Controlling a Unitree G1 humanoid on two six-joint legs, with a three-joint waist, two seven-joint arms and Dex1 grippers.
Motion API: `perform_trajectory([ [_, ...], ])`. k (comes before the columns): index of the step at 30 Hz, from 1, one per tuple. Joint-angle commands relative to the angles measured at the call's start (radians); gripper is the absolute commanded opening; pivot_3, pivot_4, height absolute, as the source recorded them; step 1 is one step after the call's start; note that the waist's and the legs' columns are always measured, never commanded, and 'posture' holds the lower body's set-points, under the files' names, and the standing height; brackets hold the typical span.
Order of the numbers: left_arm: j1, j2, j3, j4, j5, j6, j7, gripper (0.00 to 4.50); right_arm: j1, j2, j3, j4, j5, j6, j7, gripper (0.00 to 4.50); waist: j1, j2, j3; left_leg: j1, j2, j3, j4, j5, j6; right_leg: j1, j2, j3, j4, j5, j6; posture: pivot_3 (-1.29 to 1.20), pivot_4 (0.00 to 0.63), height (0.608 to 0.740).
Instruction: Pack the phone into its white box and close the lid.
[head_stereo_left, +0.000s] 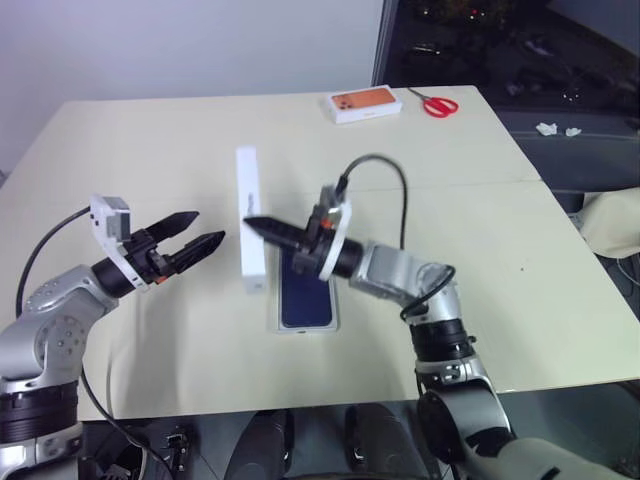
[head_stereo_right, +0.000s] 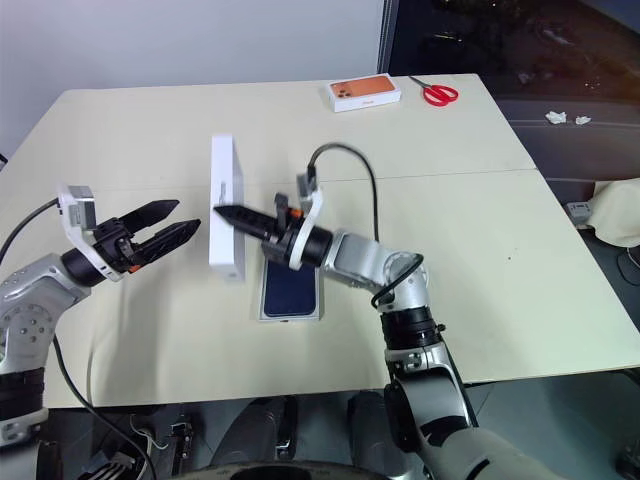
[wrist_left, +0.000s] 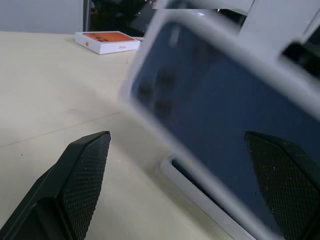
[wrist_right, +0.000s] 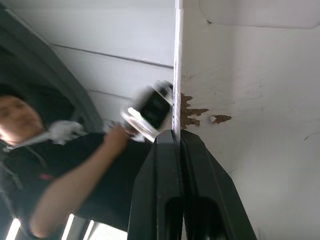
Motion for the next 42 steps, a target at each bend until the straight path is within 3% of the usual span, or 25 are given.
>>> perform_trajectory([
  [1, 0.011, 0.034, 0.056, -0.019, -0.02, -0.007, -0.011, 4.5, -0.019, 0.024, 0.003, 0.033, -0.071, 0.002, 0.101, 0.05, 0.0, 0.0, 0.0, 0.0, 0.0, 0.0, 0.0, 0.0, 0.0, 0.0, 0.0, 0.0, 0.0, 0.0, 0.0, 0.0, 0.15, 0.74],
  [8, 0.052, 0.05, 0.07, -0.029, -0.034, 0.001, -0.02, 4.5, 0.004, 0.062, -0.021, 0.073, -0.125, 0.021, 0.142, 0.05, 0.0, 0.0, 0.0, 0.0, 0.0, 0.0, 0.0, 0.0, 0.0, 0.0, 0.0, 0.0, 0.0, 0.0, 0.0, 0.0, 0.15, 0.74],
  [9, 0.059, 0.046, 0.066, -0.034, -0.033, 0.001, -0.018, 4.26, 0.012, 0.06, -0.026, 0.076, -0.13, 0.026, 0.143, 0.01, 0.0, 0.0, 0.0, 0.0, 0.0, 0.0, 0.0, 0.0, 0.0, 0.0, 0.0, 0.0, 0.0, 0.0, 0.0, 0.0, 0.15, 0.74],
  [11, 0.071, 0.036, 0.06, -0.043, -0.039, 0.007, -0.014, 3.66, 0.031, 0.051, -0.036, 0.075, -0.137, 0.043, 0.144, 0.0, 0.002, 0.0, 0.0, 0.0, 0.0, 0.0, 0.0, 0.0, 0.0, 0.0, 0.0, 0.0, 0.0, 0.0, 0.0, 0.0, 0.15, 0.74],
  [18, 0.107, 0.003, 0.03, -0.082, -0.057, 0.022, -0.007, 0.11, 0.08, 0.04, -0.06, 0.056, -0.156, 0.085, 0.139, 0.0, 0.001, 0.0, 0.0, 0.0, 0.0, 0.0, -0.001, 0.0, 0.0, 0.0, -0.002, 0.0, -0.001, 0.0, 0.0, 0.0, 0.15, 0.74],
  [28, 0.105, -0.078, -0.075, -0.105, -0.019, 0.0, 0.029, 0.03, 0.114, 0.004, -0.101, 0.025, -0.194, 0.119, 0.142, 0.0, 0.001, 0.0, 0.0, 0.0, 0.0, 0.0, -0.001, 0.0, 0.0, 0.0, -0.002, 0.0, -0.001, 0.0, 0.0, 0.0, 0.15, 0.74],
  [42, 0.097, -0.159, -0.173, -0.098, 0.023, -0.027, 0.029, 0.03, 0.194, -0.045, -0.134, -0.067, -0.056, 0.148, 0.037, 0.0, 0.003, 0.0, 0.0, 0.0, -0.001, 0.0, -0.001, 0.0, 0.0, 0.001, -0.002, 0.0, -0.001, 0.0, 0.0, 0.0, 0.15, 0.74],
])
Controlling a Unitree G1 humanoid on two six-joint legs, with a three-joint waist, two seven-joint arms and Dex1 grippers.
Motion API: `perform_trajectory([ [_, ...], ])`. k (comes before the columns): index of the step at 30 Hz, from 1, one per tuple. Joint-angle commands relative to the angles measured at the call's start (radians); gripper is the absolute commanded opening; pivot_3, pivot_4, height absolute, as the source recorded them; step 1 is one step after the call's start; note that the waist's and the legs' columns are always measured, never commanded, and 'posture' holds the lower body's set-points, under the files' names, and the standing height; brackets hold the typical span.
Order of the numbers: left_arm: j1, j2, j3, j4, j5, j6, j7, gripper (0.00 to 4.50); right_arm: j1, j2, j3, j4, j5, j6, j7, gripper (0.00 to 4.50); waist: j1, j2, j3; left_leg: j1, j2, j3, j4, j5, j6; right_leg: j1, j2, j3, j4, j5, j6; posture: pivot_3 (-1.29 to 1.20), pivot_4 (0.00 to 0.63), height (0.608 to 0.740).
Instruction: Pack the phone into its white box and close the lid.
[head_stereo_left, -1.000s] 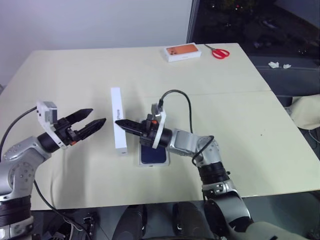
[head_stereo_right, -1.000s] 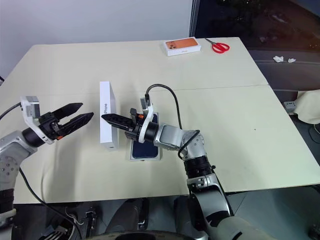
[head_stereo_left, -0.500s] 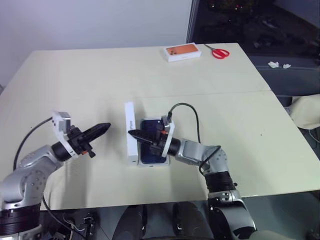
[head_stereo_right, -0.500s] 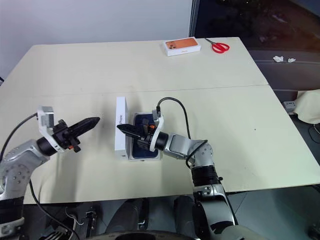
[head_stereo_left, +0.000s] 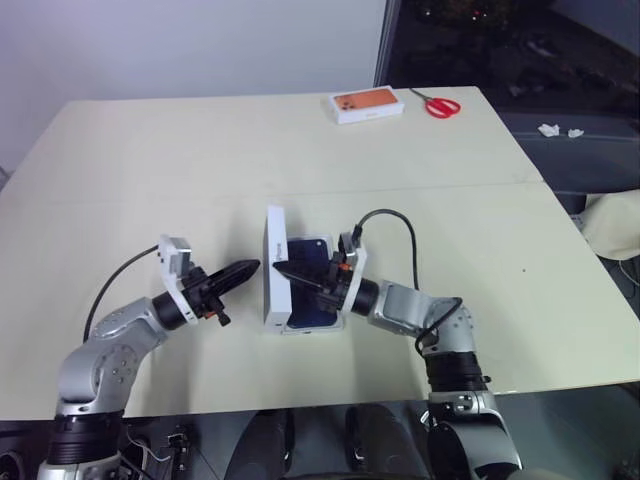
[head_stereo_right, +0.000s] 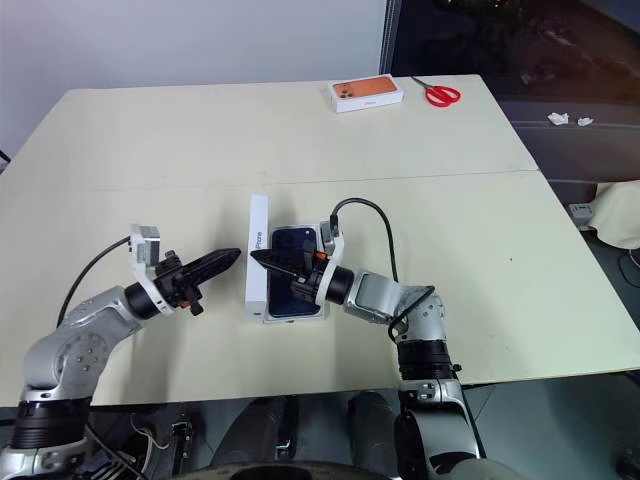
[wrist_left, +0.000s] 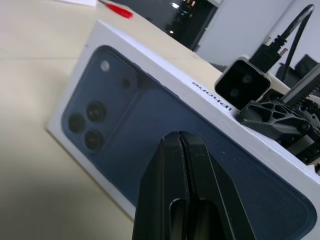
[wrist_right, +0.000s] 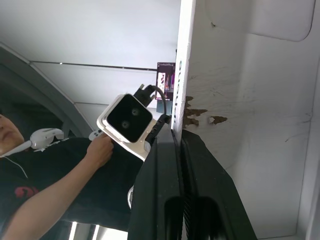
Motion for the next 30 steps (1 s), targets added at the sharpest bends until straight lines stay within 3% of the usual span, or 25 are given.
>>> perform_trajectory([
  [1, -0.013, -0.001, -0.001, -0.018, 0.004, -0.02, 0.001, 0.03, 0.015, -0.01, -0.001, -0.056, 0.042, -0.001, -0.024, 0.0, 0.0, 0.0, 0.0, 0.0, 0.0, 0.0, 0.0, 0.0, 0.0, 0.0, 0.0, 0.0, 0.0, 0.0, 0.0, 0.0, 0.15, 0.74],
  [4, -0.015, -0.01, -0.009, -0.01, 0.009, -0.022, 0.0, 0.0, 0.014, -0.028, 0.005, -0.059, 0.033, -0.004, -0.02, 0.97, 0.001, 0.0, 0.0, 0.0, 0.0, 0.0, 0.0, 0.0, 0.0, 0.0, 0.0, 0.0, 0.0, 0.0, 0.0, 0.0, 0.15, 0.74],
  [11, -0.016, -0.036, -0.03, -0.005, 0.023, -0.026, 0.008, 0.0, -0.013, -0.166, 0.011, -0.114, -0.041, 0.029, 0.064, 4.48, 0.002, 0.0, 0.0, 0.0, 0.0, 0.0, 0.001, 0.0, 0.0, 0.001, 0.0, 0.0, 0.0, 0.0, 0.0, 0.0, 0.15, 0.74],
  [19, -0.034, -0.071, -0.056, 0.002, 0.038, -0.033, 0.013, 0.0, -0.102, -0.443, -0.029, -0.157, -0.102, 0.09, 0.27, 4.48, 0.007, 0.0, 0.0, 0.0, 0.0, 0.0, 0.001, 0.0, 0.0, 0.001, 0.001, -0.001, -0.001, 0.0, 0.0, 0.0, 0.15, 0.74],
  [24, -0.065, -0.117, -0.101, 0.04, 0.059, -0.054, 0.01, 0.0, -0.131, -0.624, 0.052, -0.202, -0.366, -0.007, 0.505, 4.48, 0.022, 0.0, 0.0, 0.0, 0.0, 0.0, 0.001, 0.0, 0.001, 0.002, 0.001, -0.001, -0.002, 0.0, 0.001, 0.0, 0.15, 0.74],
  [30, -0.107, -0.172, -0.153, 0.079, 0.092, -0.074, 0.014, 0.0, -0.125, -0.664, 0.163, -0.238, -0.651, -0.199, 0.649, 4.48, 0.03, -0.001, 0.001, 0.0, 0.0, 0.0, 0.002, 0.0, 0.001, 0.003, 0.001, -0.001, -0.002, 0.0, 0.001, 0.0, 0.15, 0.74],
])
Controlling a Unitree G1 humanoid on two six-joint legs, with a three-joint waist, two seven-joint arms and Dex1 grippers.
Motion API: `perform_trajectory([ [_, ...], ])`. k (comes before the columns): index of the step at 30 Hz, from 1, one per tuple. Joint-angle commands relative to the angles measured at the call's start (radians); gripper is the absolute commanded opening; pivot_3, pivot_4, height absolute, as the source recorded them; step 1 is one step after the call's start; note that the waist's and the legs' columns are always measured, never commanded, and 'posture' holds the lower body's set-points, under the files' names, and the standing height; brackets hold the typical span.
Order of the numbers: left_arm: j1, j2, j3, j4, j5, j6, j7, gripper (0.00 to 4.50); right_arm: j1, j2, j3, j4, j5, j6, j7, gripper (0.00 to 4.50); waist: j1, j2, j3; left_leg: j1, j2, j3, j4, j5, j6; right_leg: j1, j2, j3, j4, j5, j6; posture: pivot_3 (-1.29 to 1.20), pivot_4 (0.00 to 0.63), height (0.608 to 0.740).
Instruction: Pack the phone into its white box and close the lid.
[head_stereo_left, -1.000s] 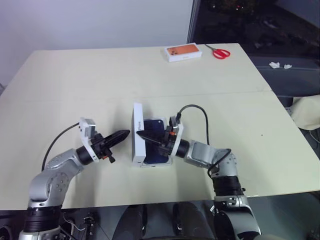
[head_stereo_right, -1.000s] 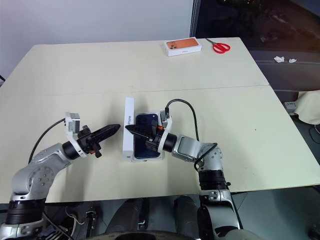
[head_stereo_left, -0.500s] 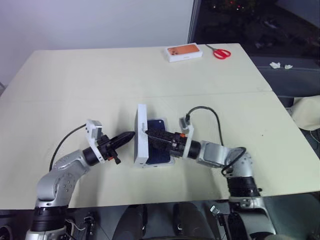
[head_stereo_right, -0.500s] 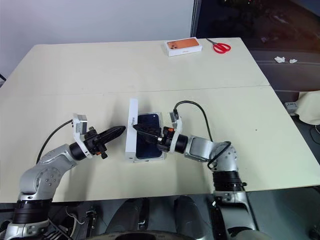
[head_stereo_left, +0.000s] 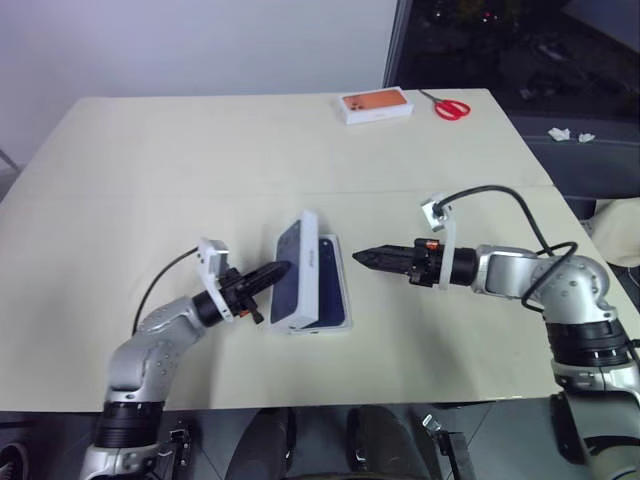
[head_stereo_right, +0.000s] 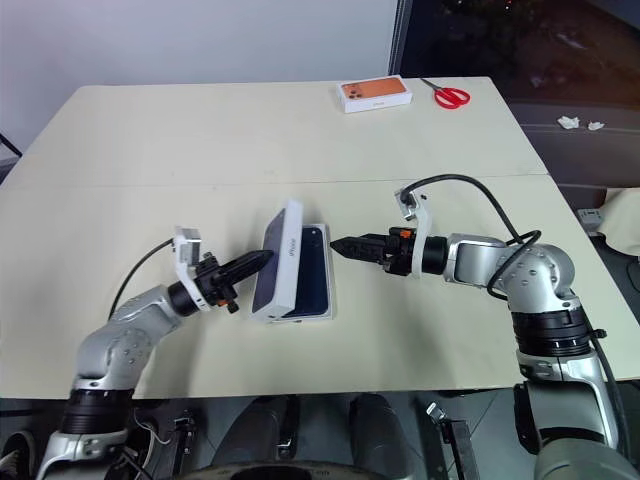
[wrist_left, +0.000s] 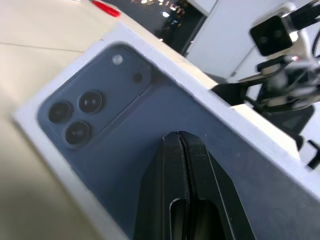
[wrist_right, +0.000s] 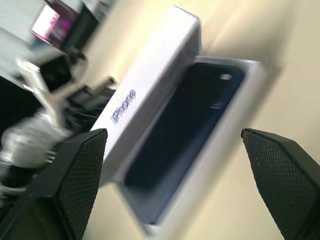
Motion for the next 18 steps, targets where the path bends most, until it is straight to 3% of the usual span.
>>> perform_trajectory([
  [1, -0.019, -0.002, 0.0, -0.014, 0.004, -0.023, -0.003, 0.0, -0.004, -0.015, 0.063, -0.078, -0.175, -0.151, 0.083, 4.48, -0.002, 0.0, 0.0, 0.0, 0.0, 0.0, 0.0, 0.0, 0.0, 0.0, 0.0, 0.0, 0.0, 0.0, 0.0, 0.0, 0.15, 0.74],
  [4, -0.009, 0.025, 0.041, -0.023, -0.016, -0.006, -0.001, 0.0, 0.018, -0.03, 0.135, -0.119, -0.33, -0.275, 0.135, 4.48, -0.002, 0.0, 0.0, 0.0, 0.0, 0.0, 0.0, 0.0, 0.0, -0.001, 0.0, 0.0, 0.0, 0.0, 0.0, 0.0, 0.15, 0.74],
  [7, 0.001, 0.052, 0.07, -0.042, -0.038, 0.012, 0.002, 0.0, 0.031, -0.013, 0.132, -0.12, -0.371, -0.3, 0.157, 3.68, -0.002, 0.0, 0.0, 0.0, 0.0, -0.001, 0.0, 0.0, 0.0, -0.001, 0.001, 0.0, 0.0, 0.0, 0.0, 0.0, 0.15, 0.74],
  [14, 0.011, 0.145, 0.161, -0.062, -0.054, 0.032, 0.012, 0.0, 0.058, 0.001, 0.22, -0.179, -0.559, -0.427, 0.194, 0.03, 0.0, 0.0, 0.0, 0.0, 0.0, -0.001, 0.0, 0.0, 0.0, -0.001, 0.0, 0.0, 0.0, 0.0, 0.0, 0.0, 0.15, 0.74],
  [18, 0.03, 0.188, 0.188, -0.011, -0.02, 0.012, 0.01, 0.0, 0.068, 0.005, 0.239, -0.213, -0.623, -0.455, 0.201, 0.03, 0.001, 0.0, 0.0, 0.0, 0.0, -0.001, 0.0, 0.0, 0.0, 0.0, -0.001, 0.0, -0.001, 0.0, 0.0, 0.0, 0.15, 0.74],
])
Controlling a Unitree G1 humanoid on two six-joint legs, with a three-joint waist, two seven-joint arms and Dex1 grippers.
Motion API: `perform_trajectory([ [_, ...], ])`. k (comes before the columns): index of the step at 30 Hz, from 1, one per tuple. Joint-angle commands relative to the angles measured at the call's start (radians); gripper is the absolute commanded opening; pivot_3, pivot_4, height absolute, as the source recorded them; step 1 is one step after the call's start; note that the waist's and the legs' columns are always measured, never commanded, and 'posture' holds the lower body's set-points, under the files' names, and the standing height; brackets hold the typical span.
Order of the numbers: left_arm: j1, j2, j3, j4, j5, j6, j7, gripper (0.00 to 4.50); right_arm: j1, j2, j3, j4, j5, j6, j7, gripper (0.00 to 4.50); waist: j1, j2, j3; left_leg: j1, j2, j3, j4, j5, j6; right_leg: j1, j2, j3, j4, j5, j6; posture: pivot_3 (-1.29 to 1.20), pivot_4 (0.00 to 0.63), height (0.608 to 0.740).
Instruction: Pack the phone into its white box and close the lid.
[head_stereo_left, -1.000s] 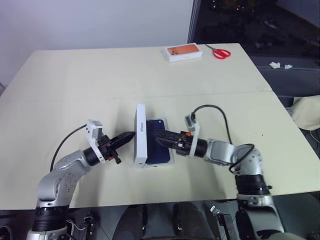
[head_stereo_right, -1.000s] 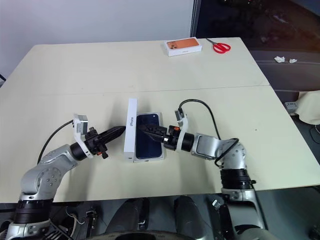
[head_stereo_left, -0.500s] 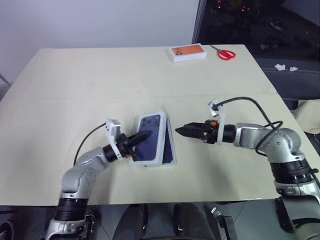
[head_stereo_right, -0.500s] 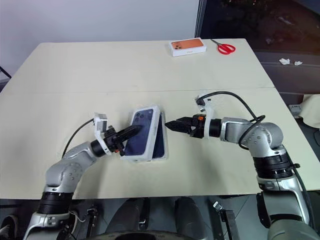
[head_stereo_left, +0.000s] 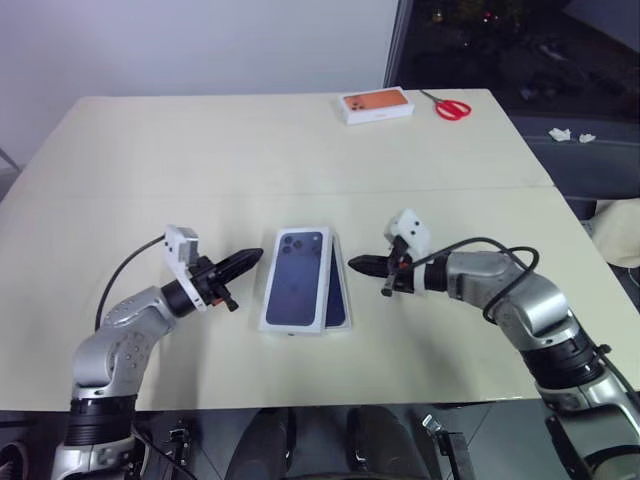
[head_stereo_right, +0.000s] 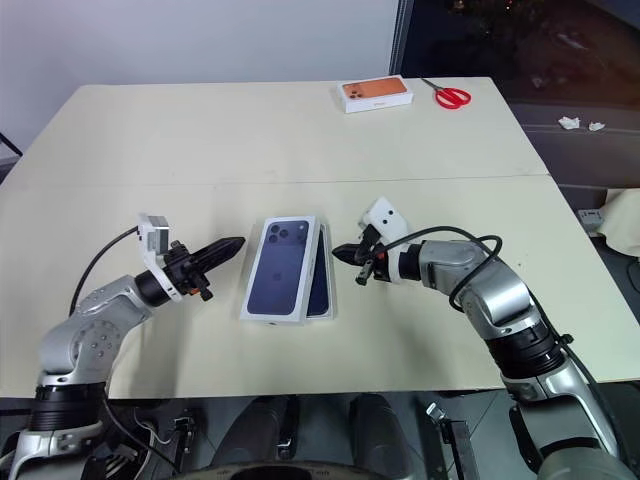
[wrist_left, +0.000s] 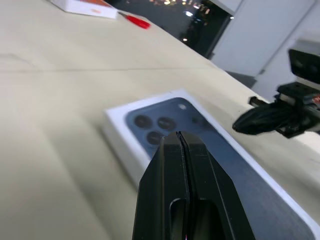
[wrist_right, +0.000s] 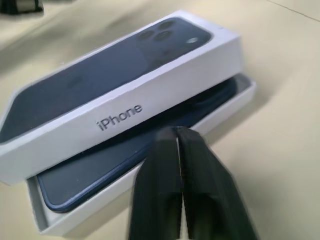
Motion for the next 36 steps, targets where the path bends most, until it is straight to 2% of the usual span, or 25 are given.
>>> perform_trajectory([
  [1, 0.018, 0.039, 0.038, 0.031, 0.02, -0.029, -0.012, 0.0, 0.002, 0.01, -0.01, -0.063, -0.041, -0.026, 0.002, 0.03, 0.0, 0.0, 0.0, 0.0, 0.0, 0.0, 0.0, 0.0, 0.0, 0.0, 0.0, 0.0, 0.0, 0.0, 0.0, 0.0, 0.15, 0.74],
  [8, 0.034, 0.022, -0.03, 0.058, 0.043, -0.023, -0.024, 0.0, 0.04, 0.017, 0.067, -0.118, -0.184, -0.056, -0.021, 0.03, 0.002, 0.0, 0.0, 0.0, 0.0, 0.0, 0.0, 0.0, 0.0, 0.0, -0.001, 0.0, -0.001, 0.0, 0.0, 0.0, 0.15, 0.74],
  [19, 0.023, -0.052, -0.117, 0.096, 0.047, 0.022, -0.042, 0.0, 0.035, 0.082, 0.023, -0.143, -0.169, 0.022, -0.029, 0.03, 0.0, 0.0, 0.0, 0.0, 0.0, 0.0, 0.0, 0.0, 0.0, 0.0, -0.001, 0.0, -0.001, 0.0, 0.0, 0.0, 0.15, 0.74],
  [27, 0.012, -0.085, -0.136, 0.077, 0.049, 0.03, -0.035, 0.0, 0.029, 0.052, 0.017, -0.161, -0.191, 0.034, -0.012, 0.03, 0.001, 0.0, 0.0, 0.0, -0.001, 0.0, 0.0, 0.0, 0.0, 0.0, -0.002, 0.0, -0.001, 0.0, 0.0, 0.0, 0.15, 0.74],
  [30, 0.015, -0.101, -0.145, 0.049, 0.039, 0.042, -0.027, 0.0, 0.017, 0.007, 0.021, -0.116, -0.237, -0.01, 0.013, 0.03, 0.002, 0.0, 0.0, 0.0, -0.001, 0.0, 0.0, 0.0, 0.0, 0.0, -0.002, -0.001, -0.001, 0.0, 0.0, 0.0, 0.15, 0.74],
  [36, 0.012, -0.118, -0.152, 0.014, 0.031, 0.057, -0.009, 0.0, 0.009, 0.002, 0.023, -0.079, -0.266, -0.035, 0.037, 0.03, 0.001, 0.0, 0.0, 0.0, -0.001, -0.001, 0.0, 0.0, 0.0, 0.001, -0.002, -0.001, -0.001, 0.0, 0.0, 0.0, 0.15, 0.74],
])
